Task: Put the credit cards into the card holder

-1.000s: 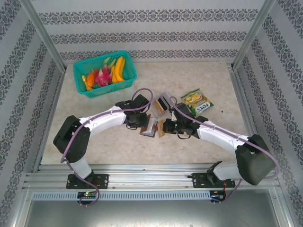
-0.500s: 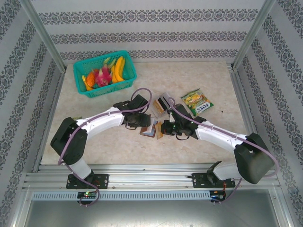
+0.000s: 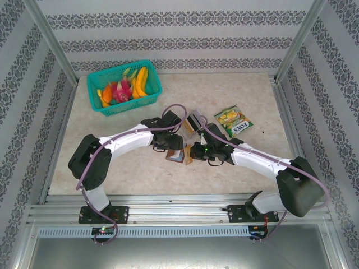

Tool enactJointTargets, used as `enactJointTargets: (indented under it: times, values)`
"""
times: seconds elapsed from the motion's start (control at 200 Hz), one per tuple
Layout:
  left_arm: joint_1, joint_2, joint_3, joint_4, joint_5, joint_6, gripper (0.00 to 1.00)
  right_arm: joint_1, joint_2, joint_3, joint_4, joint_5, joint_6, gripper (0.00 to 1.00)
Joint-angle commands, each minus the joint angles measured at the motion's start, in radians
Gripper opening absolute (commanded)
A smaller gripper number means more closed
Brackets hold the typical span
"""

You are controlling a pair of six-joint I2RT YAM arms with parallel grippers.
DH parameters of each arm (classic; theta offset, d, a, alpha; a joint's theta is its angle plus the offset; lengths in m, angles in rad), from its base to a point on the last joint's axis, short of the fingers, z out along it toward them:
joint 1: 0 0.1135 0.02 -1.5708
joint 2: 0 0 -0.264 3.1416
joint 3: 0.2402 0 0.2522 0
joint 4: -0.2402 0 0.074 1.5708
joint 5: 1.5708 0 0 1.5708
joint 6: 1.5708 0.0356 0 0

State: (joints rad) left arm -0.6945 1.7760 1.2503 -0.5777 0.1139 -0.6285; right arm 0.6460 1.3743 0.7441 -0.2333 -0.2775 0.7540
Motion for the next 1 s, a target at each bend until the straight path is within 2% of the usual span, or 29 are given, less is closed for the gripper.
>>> enactJointTargets:
  times: [0.0,0.145,0.21,0.26,0.484,0.574,0.704,0.849,0.994]
  values:
    - [-0.011,0.031,0.04,-0.083,-0.049,0.026,0.45,0.013,0.014,0.009,0.016,0.014,0.013,0.0]
    - [-0.011,-0.003,0.021,-0.065,-0.058,0.018,0.28,0.02,0.014,0.006,0.026,0.008,0.015,0.0]
    - [-0.009,-0.013,0.02,-0.064,-0.06,0.009,0.13,0.024,0.014,0.007,0.026,0.006,0.01,0.0]
    - [-0.005,-0.018,0.018,-0.064,-0.056,-0.001,0.08,0.027,0.014,0.009,0.023,0.008,0.004,0.0]
    - [0.01,-0.053,-0.004,-0.049,-0.032,-0.039,0.05,0.06,0.007,0.057,-0.054,0.057,-0.039,0.0]
    - [0.01,-0.058,-0.014,-0.045,-0.03,-0.048,0.05,0.064,0.027,0.079,-0.125,0.121,-0.042,0.0]
    - [0.011,-0.065,-0.037,-0.033,-0.029,-0.065,0.05,0.063,0.059,0.091,-0.12,0.146,-0.037,0.0]
    - [0.022,-0.071,-0.068,0.0,0.012,-0.102,0.05,0.073,0.106,0.17,-0.279,0.291,-0.034,0.0]
    - [0.048,-0.09,-0.123,0.058,0.064,-0.155,0.04,0.062,0.092,0.165,-0.286,0.305,-0.035,0.0]
